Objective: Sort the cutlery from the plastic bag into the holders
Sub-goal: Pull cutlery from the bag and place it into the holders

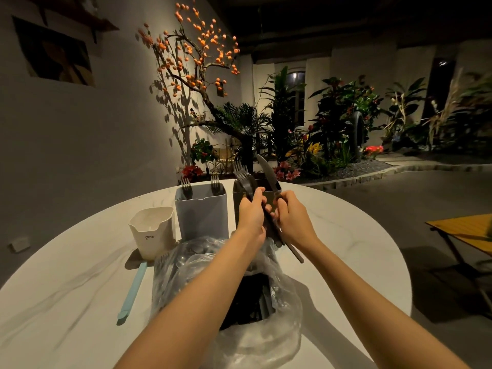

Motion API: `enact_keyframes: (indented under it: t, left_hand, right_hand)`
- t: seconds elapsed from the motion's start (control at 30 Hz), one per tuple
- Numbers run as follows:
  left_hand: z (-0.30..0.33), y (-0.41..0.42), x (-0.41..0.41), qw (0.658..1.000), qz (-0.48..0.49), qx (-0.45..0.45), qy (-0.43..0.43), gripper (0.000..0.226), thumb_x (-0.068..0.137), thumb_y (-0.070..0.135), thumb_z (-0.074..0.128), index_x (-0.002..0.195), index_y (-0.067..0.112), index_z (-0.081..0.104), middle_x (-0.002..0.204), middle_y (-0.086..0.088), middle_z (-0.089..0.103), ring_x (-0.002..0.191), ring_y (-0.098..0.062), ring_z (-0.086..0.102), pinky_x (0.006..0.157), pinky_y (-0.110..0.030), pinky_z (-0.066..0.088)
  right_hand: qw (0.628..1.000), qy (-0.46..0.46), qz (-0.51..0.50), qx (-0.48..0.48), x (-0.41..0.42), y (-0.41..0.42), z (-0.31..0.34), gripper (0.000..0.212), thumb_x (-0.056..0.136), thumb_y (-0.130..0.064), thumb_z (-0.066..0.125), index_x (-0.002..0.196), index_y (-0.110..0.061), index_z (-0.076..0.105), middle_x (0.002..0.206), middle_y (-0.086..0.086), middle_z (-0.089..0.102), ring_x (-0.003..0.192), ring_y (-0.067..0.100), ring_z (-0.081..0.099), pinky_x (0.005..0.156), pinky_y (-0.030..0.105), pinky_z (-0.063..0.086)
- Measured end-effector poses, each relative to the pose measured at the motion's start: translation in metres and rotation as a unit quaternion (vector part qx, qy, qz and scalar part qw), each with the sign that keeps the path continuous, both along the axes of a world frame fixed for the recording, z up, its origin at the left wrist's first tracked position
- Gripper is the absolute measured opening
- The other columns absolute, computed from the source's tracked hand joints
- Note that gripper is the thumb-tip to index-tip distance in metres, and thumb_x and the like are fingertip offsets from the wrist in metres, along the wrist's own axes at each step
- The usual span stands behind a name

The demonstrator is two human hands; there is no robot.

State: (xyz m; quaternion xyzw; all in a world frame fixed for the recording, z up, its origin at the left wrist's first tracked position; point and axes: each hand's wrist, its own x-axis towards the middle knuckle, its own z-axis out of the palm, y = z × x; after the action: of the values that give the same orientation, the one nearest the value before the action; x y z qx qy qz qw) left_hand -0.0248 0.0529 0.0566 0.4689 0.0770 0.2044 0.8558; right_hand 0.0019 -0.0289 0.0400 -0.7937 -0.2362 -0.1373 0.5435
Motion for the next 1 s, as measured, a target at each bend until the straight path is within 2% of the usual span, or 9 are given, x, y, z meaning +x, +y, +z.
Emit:
enact_keyframes:
  t: [0.07,0.27,0.43,0.5,0.6,0.73,0.8,0.9,1.0]
  left_hand:
    - [0.001,-0.007,0.004,0.999,0.008,0.035,-0.014,0.015,0.103,0.022,0.042,0.103,0.015,0.056,0.069,0.002,0.044,0.054,-0.007,0.039,0.052,-0.023,0.036]
    - [-0.015,-0.021,0.013,0.974,0.009,0.221,-0.053,0.016,0.104,0.02,0.041,0.11,0.016,0.055,0.068,0.002,0.043,0.06,-0.008,0.039,0.059,-0.022,0.038]
    - [-0.033,-0.032,0.013,0.947,-0.013,0.312,-0.079,0.017,0.103,0.019,0.042,0.108,0.03,0.053,0.084,0.007,0.056,0.073,-0.001,0.054,0.067,-0.012,0.046]
    - [-0.035,-0.034,0.013,0.94,-0.019,0.33,-0.082,0.018,0.103,0.018,0.042,0.116,0.028,0.051,0.097,0.01,0.06,0.089,0.002,0.058,0.074,-0.01,0.046]
    - [-0.038,-0.037,0.012,0.931,-0.018,0.356,-0.072,0.028,0.103,0.016,0.043,0.13,0.02,0.043,0.1,0.013,0.057,0.095,0.005,0.055,0.075,-0.004,0.045]
    - [-0.059,-0.034,0.015,0.932,-0.017,0.36,-0.028,0.021,0.102,0.019,0.045,0.123,0.017,0.048,0.107,0.004,0.062,0.101,-0.005,0.059,0.095,-0.023,0.05]
    - [-0.066,-0.032,0.014,0.934,-0.006,0.357,-0.001,0.019,0.102,0.022,0.045,0.118,0.015,0.053,0.101,0.002,0.063,0.095,-0.006,0.06,0.087,-0.02,0.051]
    - [-0.066,-0.03,0.012,0.938,0.0,0.344,0.029,0.019,0.103,0.022,0.044,0.112,0.009,0.053,0.087,0.005,0.058,0.082,-0.005,0.058,0.065,-0.008,0.047]
    - [-0.063,-0.028,0.013,0.938,-0.005,0.342,0.051,0.015,0.104,0.025,0.04,0.1,0.012,0.048,0.081,0.003,0.053,0.079,-0.007,0.055,0.062,-0.008,0.044]
  right_hand:
    - [1.0,0.012,-0.009,0.001,0.004,-0.007,-0.003,0.018,0.105,-0.017,0.029,0.103,-0.012,0.046,0.08,-0.002,0.052,0.067,0.008,0.047,0.054,0.019,0.034]
    - [0.995,0.086,-0.028,0.032,0.025,-0.016,-0.029,0.021,0.102,-0.02,0.03,0.099,-0.01,0.048,0.081,0.006,0.053,0.07,0.018,0.047,0.063,0.035,0.039]
    - [0.996,0.075,-0.025,0.05,0.026,-0.022,-0.042,0.023,0.105,-0.024,0.027,0.104,-0.009,0.044,0.083,0.002,0.051,0.069,0.012,0.047,0.06,0.025,0.038]
    - [0.996,0.061,-0.02,0.07,0.024,-0.023,-0.046,0.022,0.105,-0.025,0.027,0.105,-0.009,0.043,0.083,0.0,0.051,0.07,0.011,0.048,0.061,0.023,0.039]
    - [0.994,0.058,-0.02,0.093,0.023,-0.022,-0.053,0.02,0.106,-0.023,0.026,0.106,-0.011,0.043,0.086,-0.002,0.054,0.076,0.009,0.053,0.065,0.022,0.042]
    - [0.993,0.063,-0.022,0.094,0.024,-0.023,-0.061,0.02,0.106,-0.021,0.027,0.11,-0.011,0.043,0.09,0.0,0.056,0.077,0.008,0.055,0.065,0.019,0.044]
    - [0.993,0.075,-0.018,0.088,0.025,-0.024,-0.064,0.019,0.106,-0.02,0.027,0.11,-0.009,0.042,0.089,0.002,0.053,0.071,0.009,0.052,0.06,0.019,0.041]
    - [0.992,0.093,-0.022,0.078,0.028,-0.023,-0.067,0.019,0.105,-0.019,0.029,0.109,-0.008,0.044,0.092,0.005,0.055,0.077,0.014,0.053,0.064,0.021,0.045]
    - [0.992,0.092,-0.029,0.078,0.028,-0.021,-0.064,0.019,0.104,-0.019,0.034,0.104,-0.008,0.05,0.089,0.005,0.056,0.079,0.016,0.055,0.069,0.023,0.047]
